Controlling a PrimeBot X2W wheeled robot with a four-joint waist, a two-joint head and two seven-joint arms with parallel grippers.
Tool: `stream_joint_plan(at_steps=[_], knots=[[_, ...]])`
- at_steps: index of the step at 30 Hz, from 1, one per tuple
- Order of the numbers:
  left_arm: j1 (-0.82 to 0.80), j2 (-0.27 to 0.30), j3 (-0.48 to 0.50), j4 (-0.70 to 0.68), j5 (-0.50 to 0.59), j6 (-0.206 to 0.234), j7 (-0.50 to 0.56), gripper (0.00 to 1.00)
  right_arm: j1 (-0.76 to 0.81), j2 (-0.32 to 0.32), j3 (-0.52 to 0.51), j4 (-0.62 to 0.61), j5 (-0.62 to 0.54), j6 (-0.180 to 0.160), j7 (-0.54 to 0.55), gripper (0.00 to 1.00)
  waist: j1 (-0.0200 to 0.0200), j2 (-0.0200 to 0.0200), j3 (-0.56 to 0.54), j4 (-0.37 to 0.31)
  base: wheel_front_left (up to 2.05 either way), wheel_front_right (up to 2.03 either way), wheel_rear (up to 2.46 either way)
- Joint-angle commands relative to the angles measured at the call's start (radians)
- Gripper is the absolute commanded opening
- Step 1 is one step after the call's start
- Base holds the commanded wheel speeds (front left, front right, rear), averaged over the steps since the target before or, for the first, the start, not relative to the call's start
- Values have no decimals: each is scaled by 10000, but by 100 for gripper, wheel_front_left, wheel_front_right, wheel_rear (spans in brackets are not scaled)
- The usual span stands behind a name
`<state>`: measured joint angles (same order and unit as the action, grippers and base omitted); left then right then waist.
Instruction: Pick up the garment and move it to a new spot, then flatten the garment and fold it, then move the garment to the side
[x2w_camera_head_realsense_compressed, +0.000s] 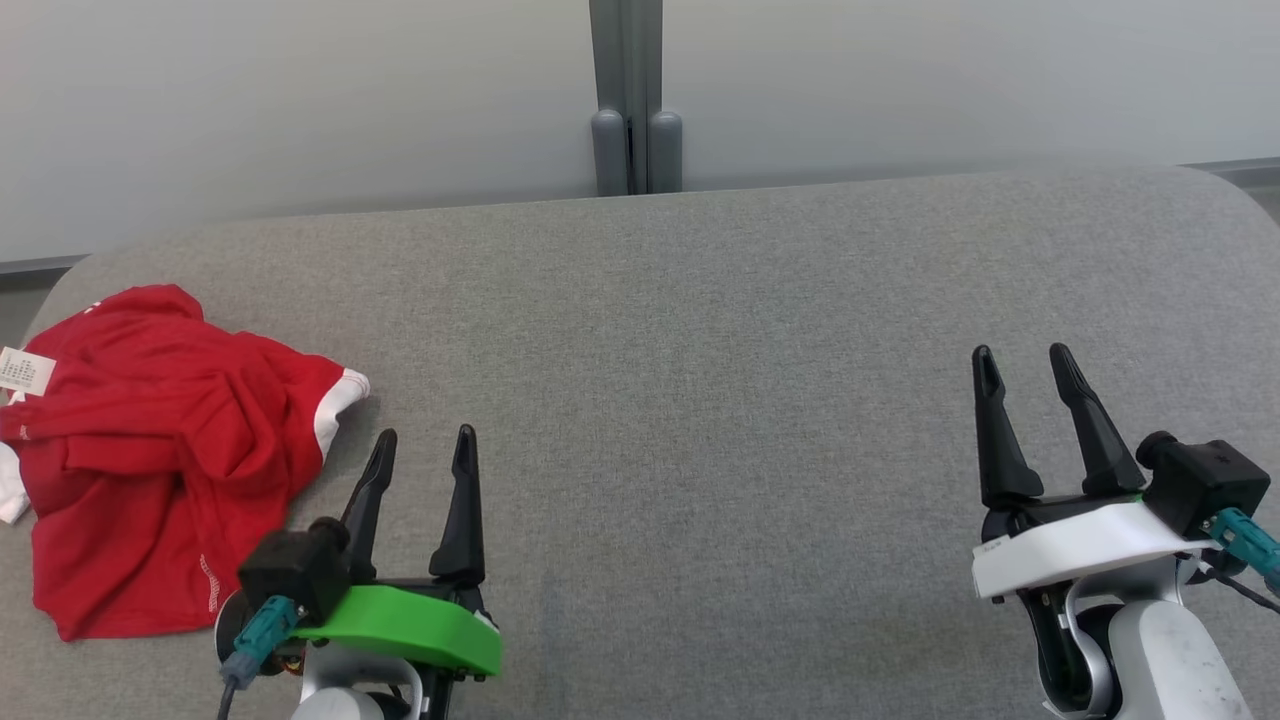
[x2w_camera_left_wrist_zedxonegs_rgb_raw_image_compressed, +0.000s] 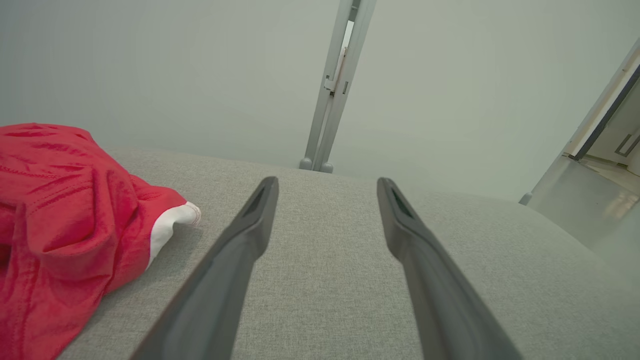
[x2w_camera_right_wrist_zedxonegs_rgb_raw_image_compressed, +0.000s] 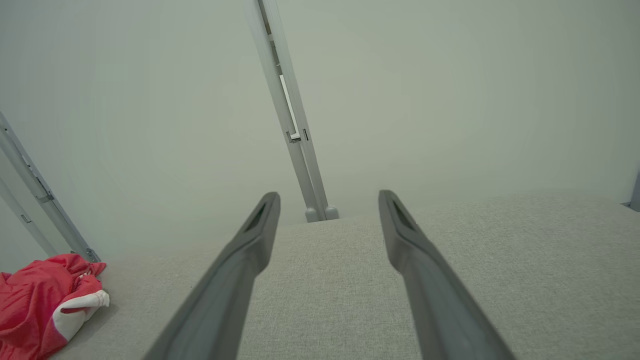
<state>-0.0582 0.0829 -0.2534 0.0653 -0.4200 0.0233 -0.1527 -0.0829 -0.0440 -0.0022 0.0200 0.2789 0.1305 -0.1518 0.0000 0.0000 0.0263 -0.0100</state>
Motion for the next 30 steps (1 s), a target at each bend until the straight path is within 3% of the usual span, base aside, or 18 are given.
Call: stream_joint_plan(at_steps=[1,16,22,30], knots=[[-239,172,-129,-141,312,152,-103,100,-19,-52,0,-149,-367,2,-125,100,0,0,-3,3,0,0,0],[-384,606,-1209,-48,1514,1397,-463,100,20,-64,78,-470,-1954,2,-464,100,0,0,-63,63,0,0,0],[-130,289,-774,-262,1172,1156,-582,100,89,-67,8,-458,-1277,3,-595,100,0,0,-62,109,0,0,0],[276,-203,181,-378,1163,397,-735,100,255,-71,114,-117,-497,3,-747,100,0,0,-43,128,0,0,0]])
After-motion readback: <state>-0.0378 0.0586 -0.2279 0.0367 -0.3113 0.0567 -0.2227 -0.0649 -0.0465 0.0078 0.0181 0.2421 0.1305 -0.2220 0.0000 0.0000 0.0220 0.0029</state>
